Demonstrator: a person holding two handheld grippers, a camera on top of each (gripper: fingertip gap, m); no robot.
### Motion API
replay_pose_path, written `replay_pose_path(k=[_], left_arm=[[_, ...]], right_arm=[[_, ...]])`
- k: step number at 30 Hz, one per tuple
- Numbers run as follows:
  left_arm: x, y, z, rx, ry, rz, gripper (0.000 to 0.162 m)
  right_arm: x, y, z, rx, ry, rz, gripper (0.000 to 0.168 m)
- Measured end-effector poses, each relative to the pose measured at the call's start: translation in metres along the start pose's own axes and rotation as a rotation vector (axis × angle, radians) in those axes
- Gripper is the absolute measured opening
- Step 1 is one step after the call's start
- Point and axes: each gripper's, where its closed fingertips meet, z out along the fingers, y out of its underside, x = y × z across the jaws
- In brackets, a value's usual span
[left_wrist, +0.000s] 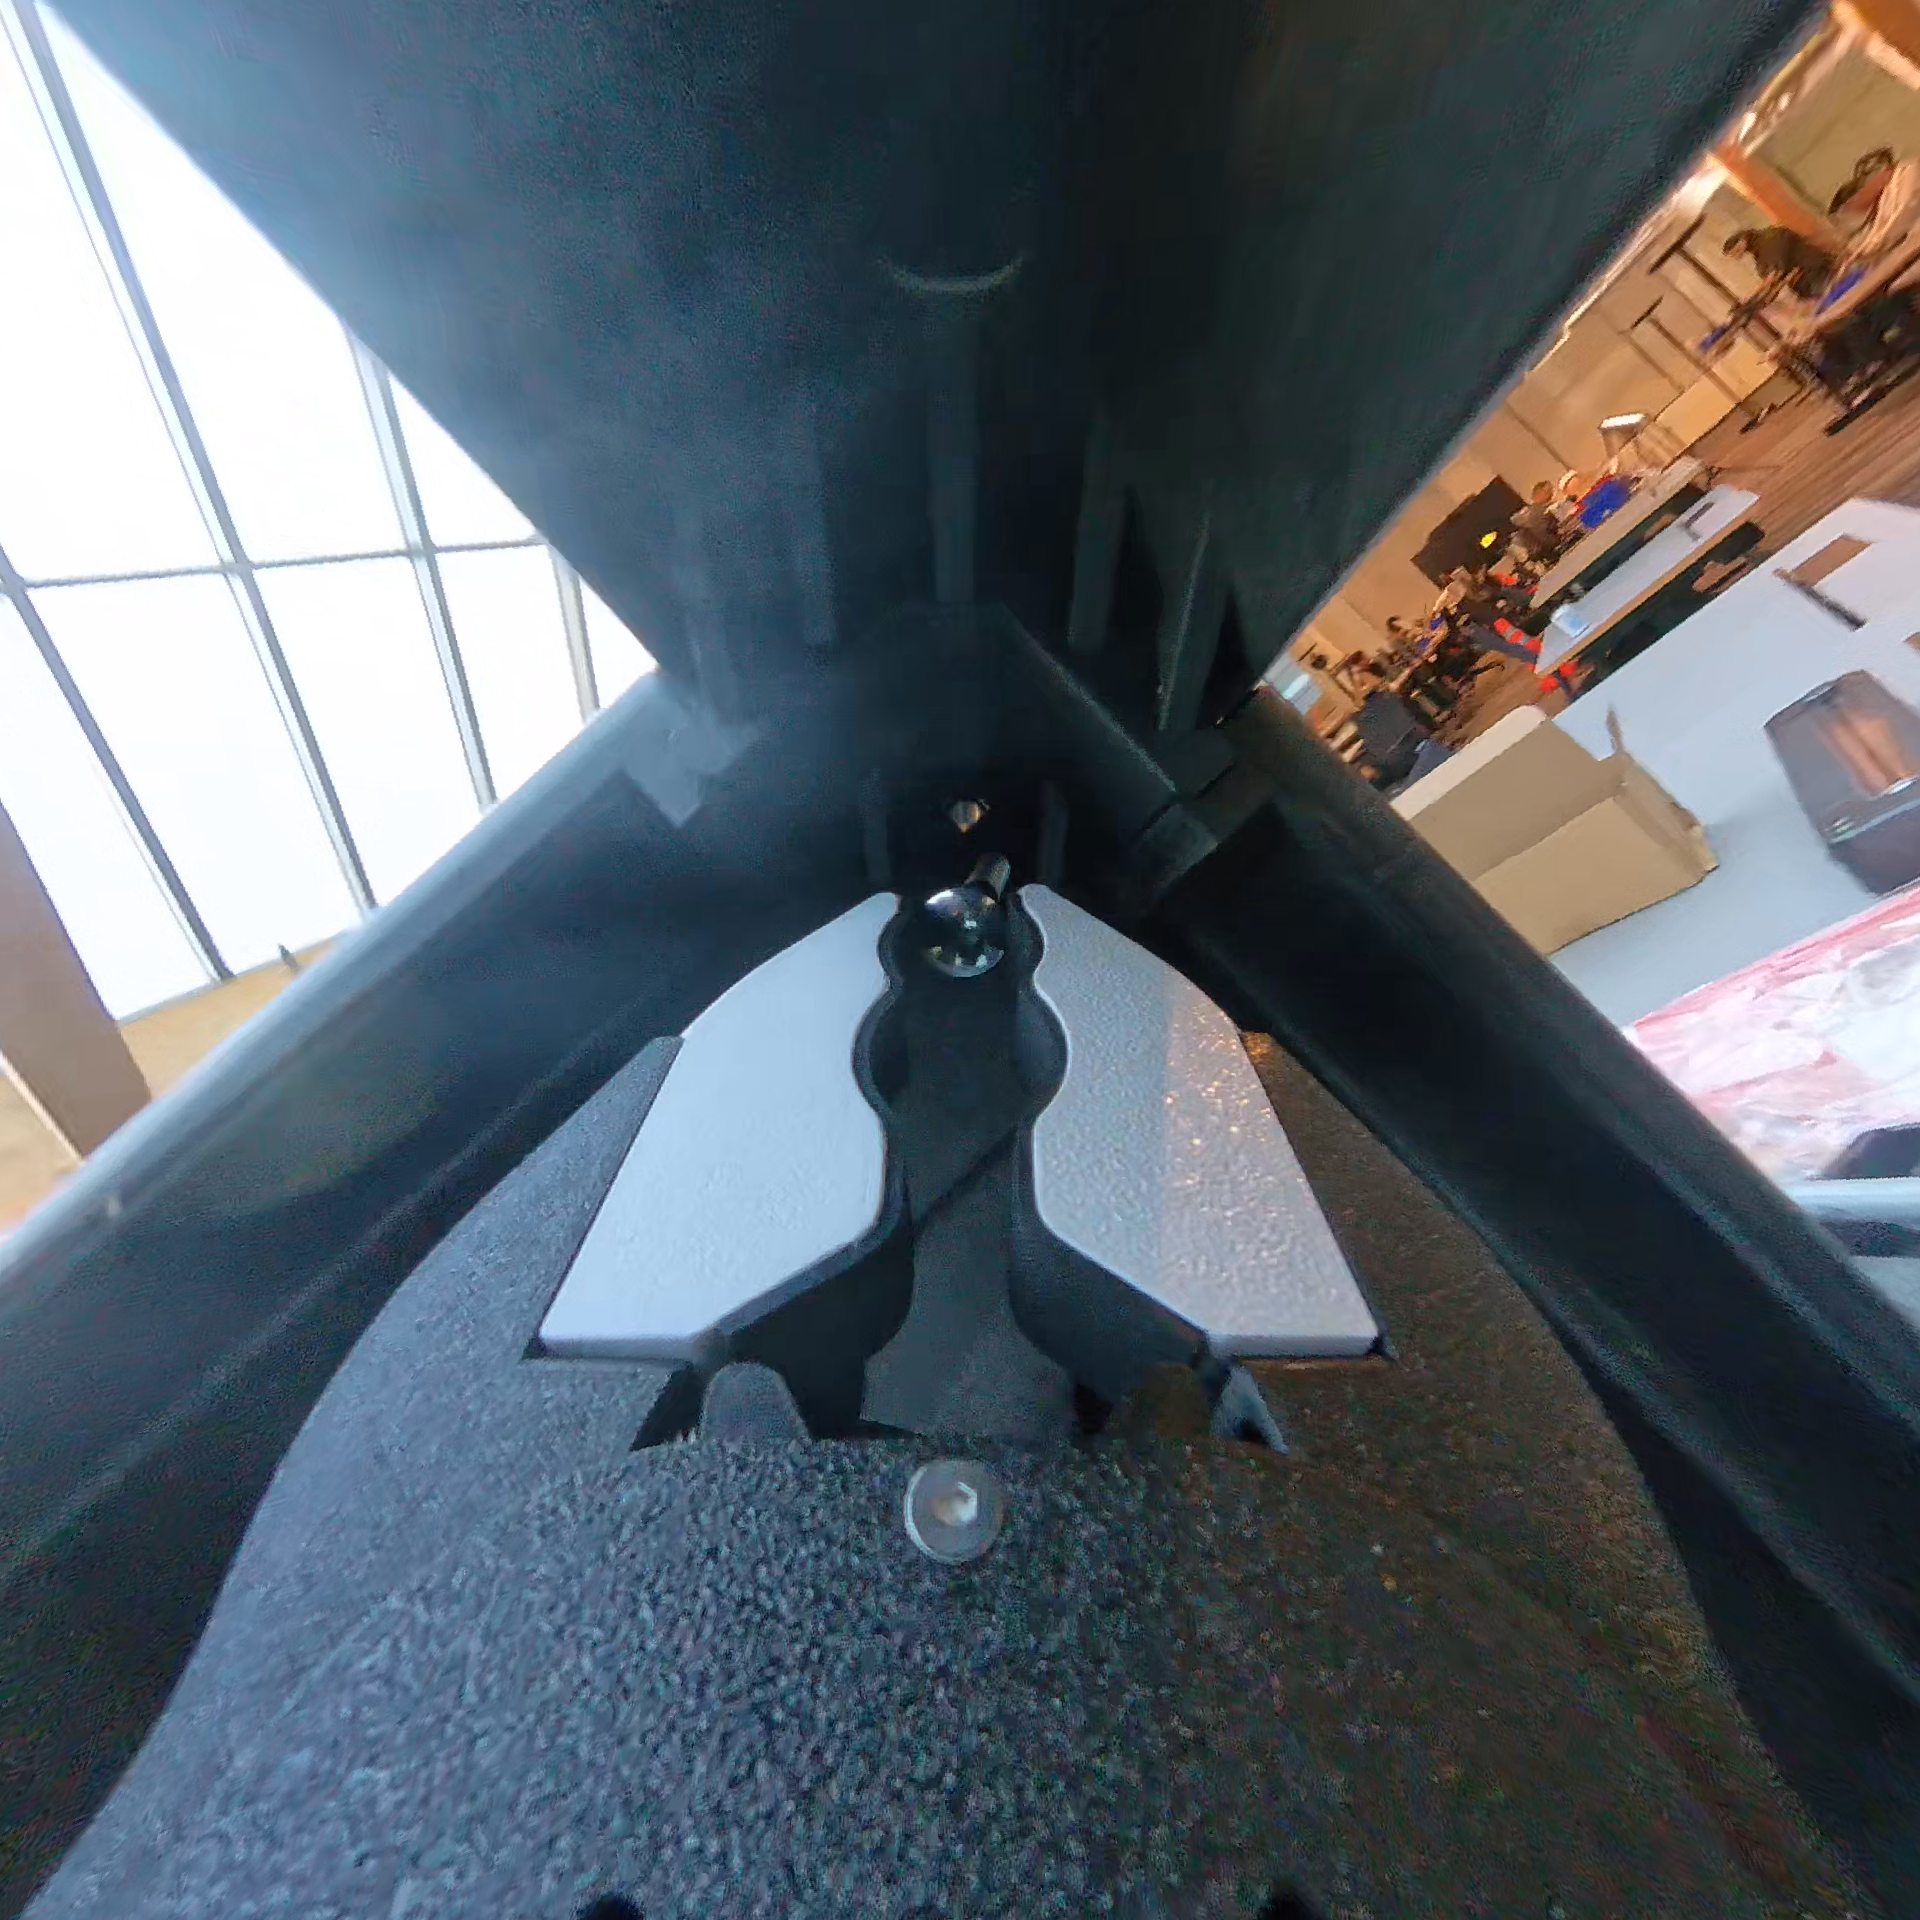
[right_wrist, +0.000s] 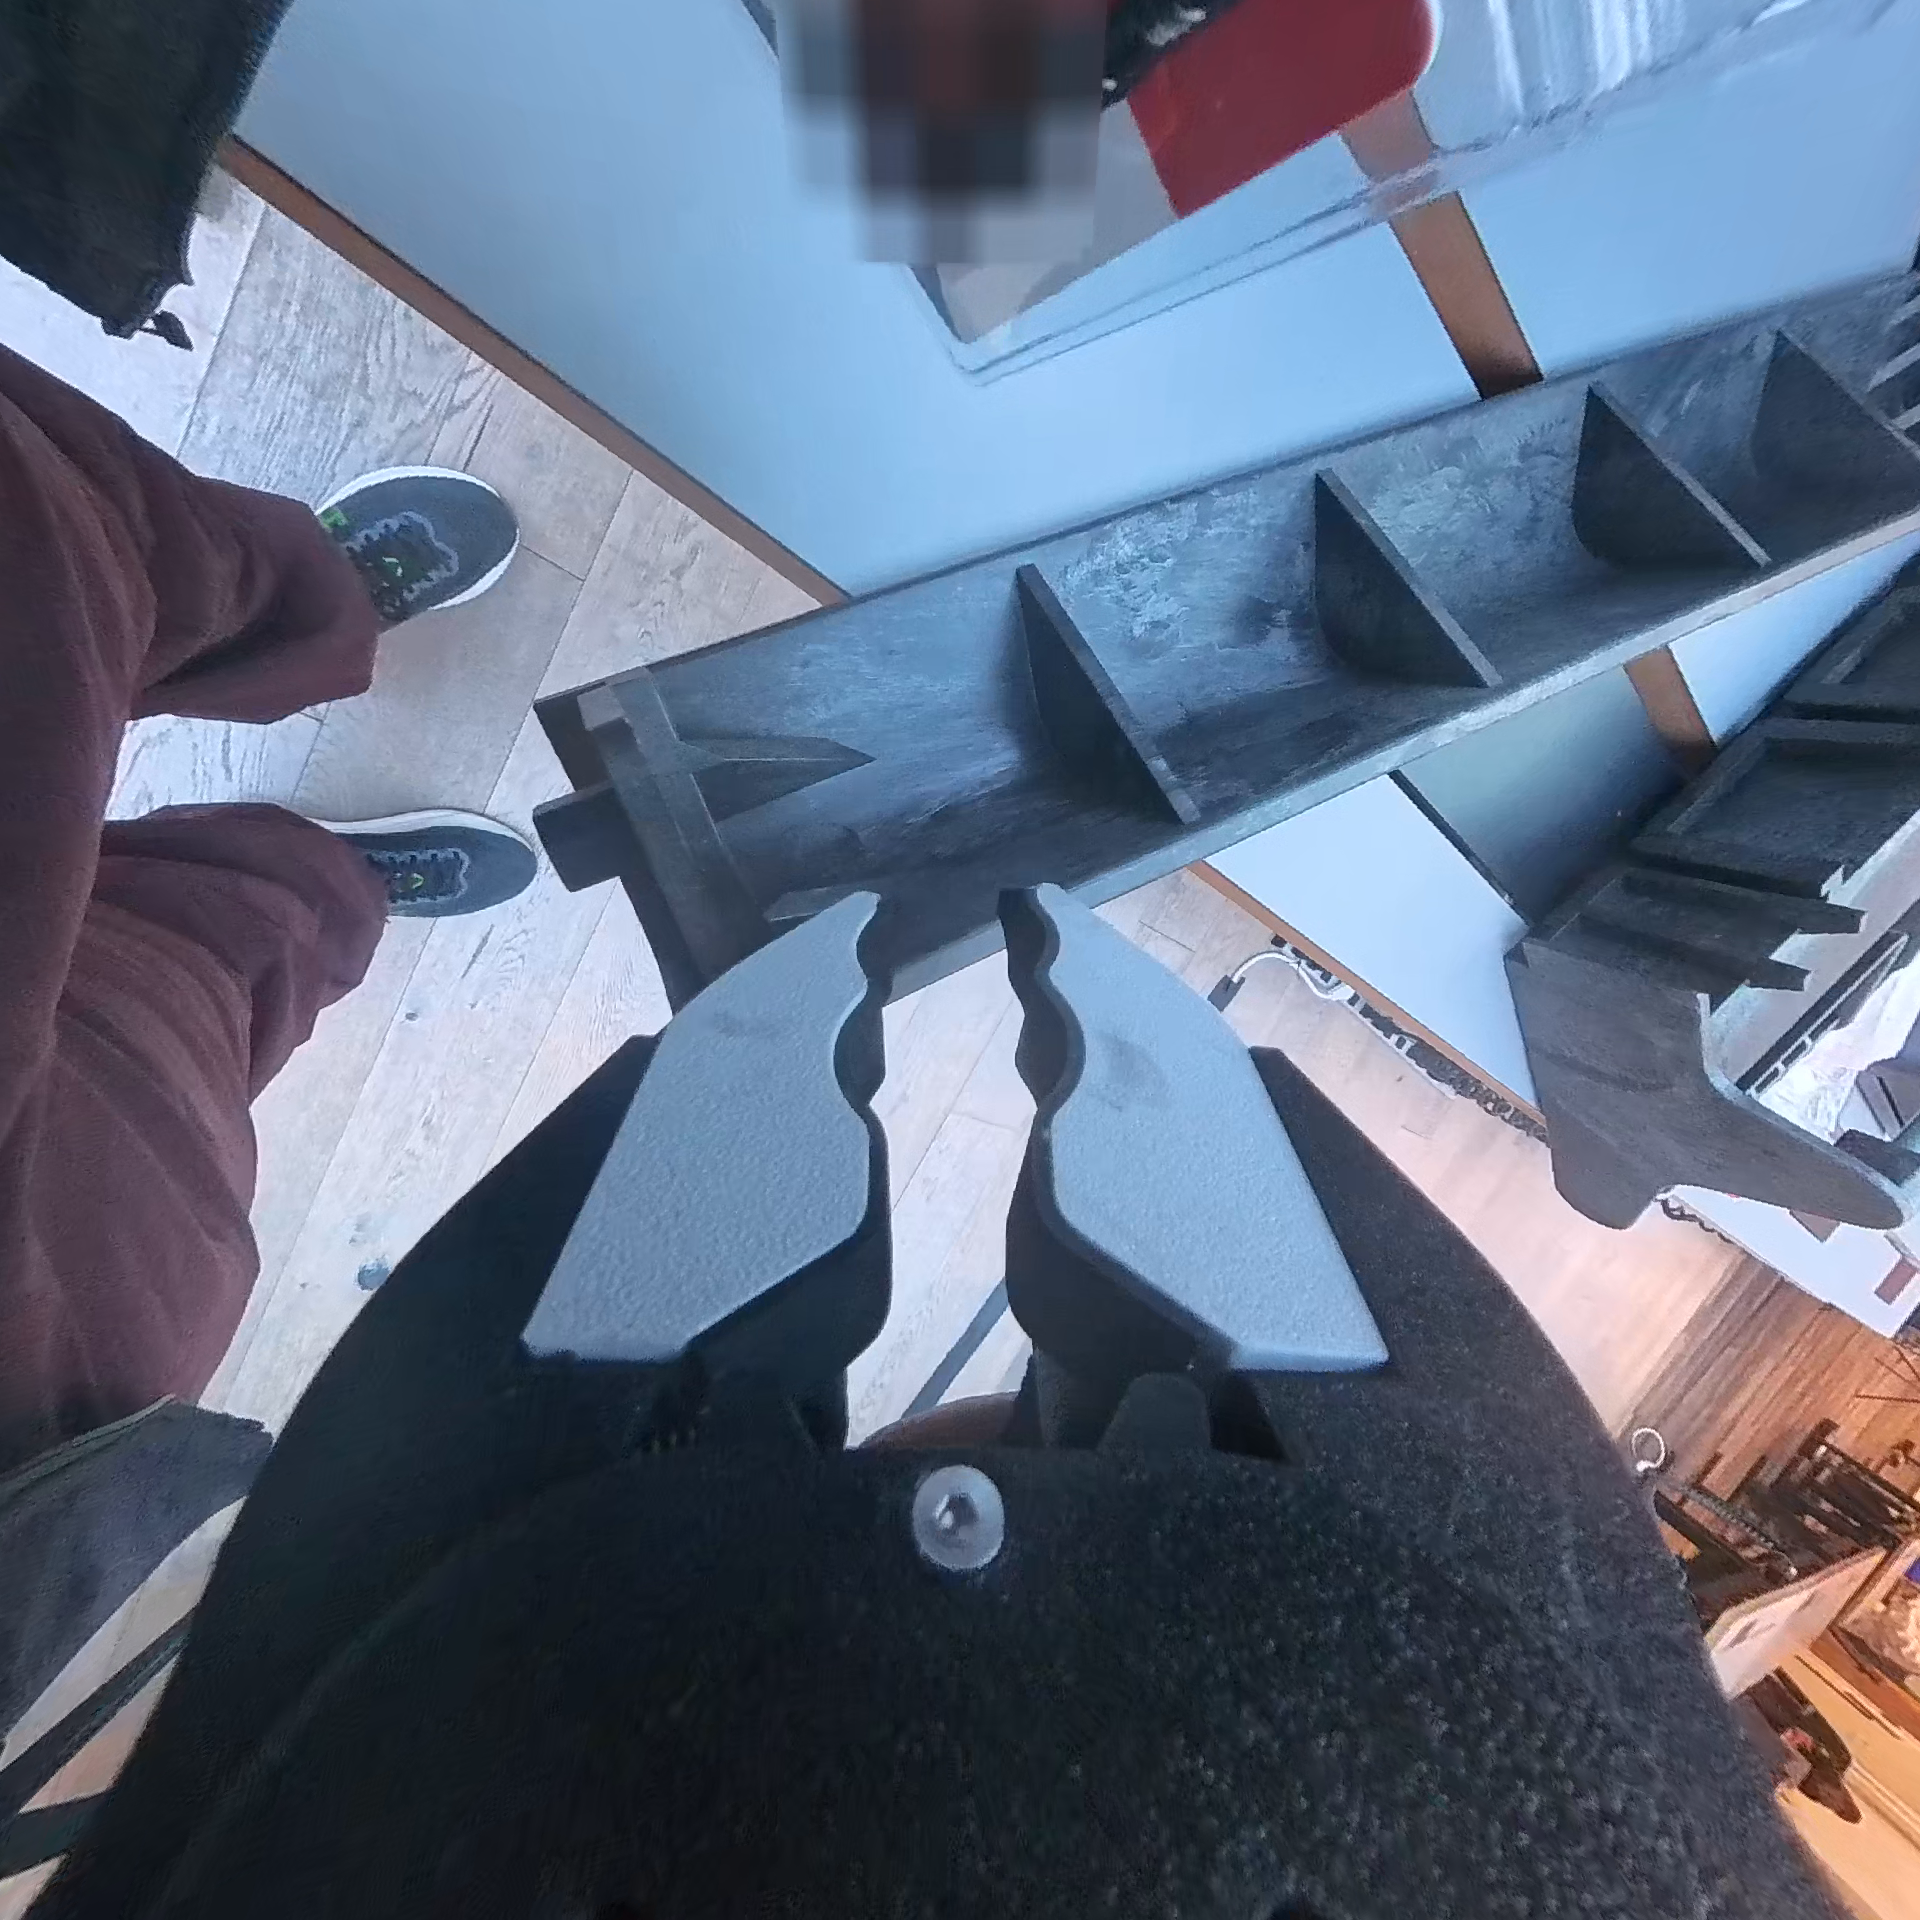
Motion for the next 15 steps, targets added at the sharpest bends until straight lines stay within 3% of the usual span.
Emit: replay_pose_path(k=[4,7,12,15], left_arm=[[-0.004,0.008,-0.024,-0.037,0.034,-0.255,0.016],[-0.009,0.017,-0.057,-0.091,0.076,-0.607,0.016],[-0.015,0.024,-0.134,-0.16,0.127,-1.352,0.016],[-0.017,0.019,-0.179,-0.195,0.099,-1.601,0.016]], right_arm=[[0.005,-0.002,0.001,0.016,0.011,-0.005,0.023],[0.013,-0.002,0.001,0.03,0.026,0.013,0.024],[0.04,0.0,-0.003,0.071,0.071,0.034,0.024],[0.059,-0.002,-0.006,0.109,0.111,0.01,0.024]])
